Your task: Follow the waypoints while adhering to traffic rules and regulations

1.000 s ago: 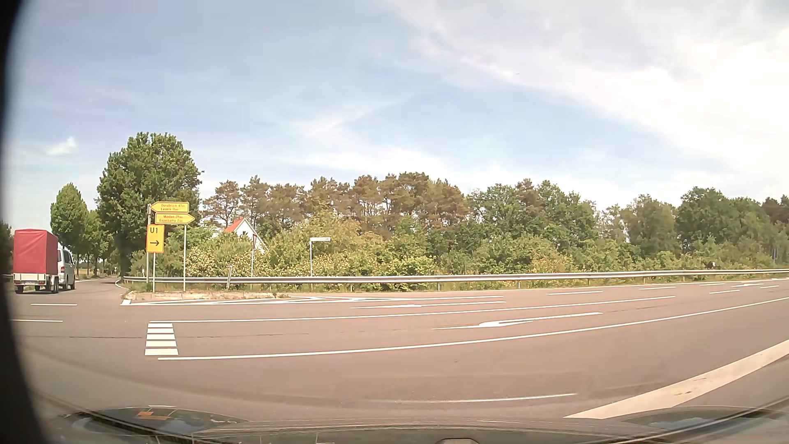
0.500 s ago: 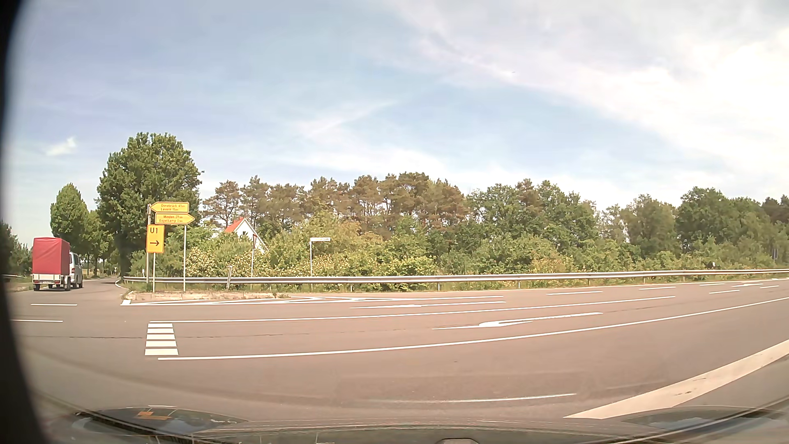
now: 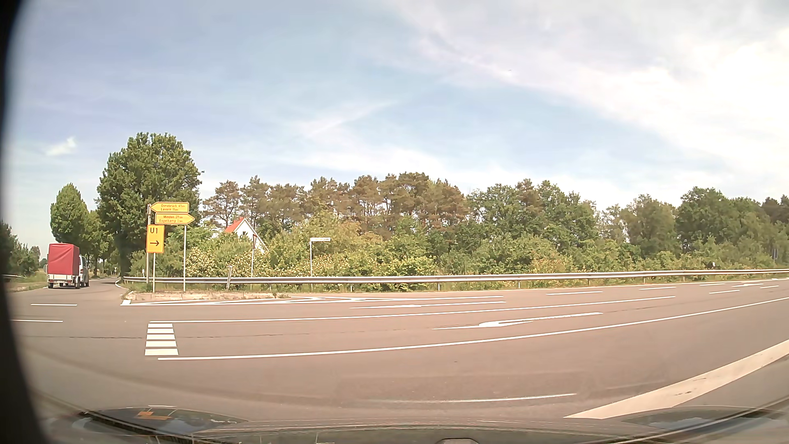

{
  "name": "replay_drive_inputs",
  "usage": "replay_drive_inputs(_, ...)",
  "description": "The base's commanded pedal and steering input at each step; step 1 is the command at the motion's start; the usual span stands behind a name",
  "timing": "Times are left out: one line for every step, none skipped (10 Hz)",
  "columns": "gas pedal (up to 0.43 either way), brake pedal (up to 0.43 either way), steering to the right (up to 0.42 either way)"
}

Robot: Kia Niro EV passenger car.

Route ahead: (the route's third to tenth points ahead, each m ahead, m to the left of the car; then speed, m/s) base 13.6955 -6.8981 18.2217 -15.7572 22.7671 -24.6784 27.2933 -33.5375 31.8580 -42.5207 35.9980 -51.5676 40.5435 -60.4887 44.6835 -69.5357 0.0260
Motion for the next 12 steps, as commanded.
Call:
replay_drive_inputs(0.000,0.274,0.222)
replay_drive_inputs(0.000,0.274,0.222)
replay_drive_inputs(0.000,0.274,0.222)
replay_drive_inputs(0.000,0.274,0.222)
replay_drive_inputs(0.000,0.274,0.222)
replay_drive_inputs(0.000,0.274,0.223)
replay_drive_inputs(0.000,0.274,0.222)
replay_drive_inputs(0.000,0.274,0.222)
replay_drive_inputs(0.000,0.274,0.222)
replay_drive_inputs(0.000,0.274,0.222)
replay_drive_inputs(0.000,0.274,0.222)
replay_drive_inputs(0.000,0.274,0.222)
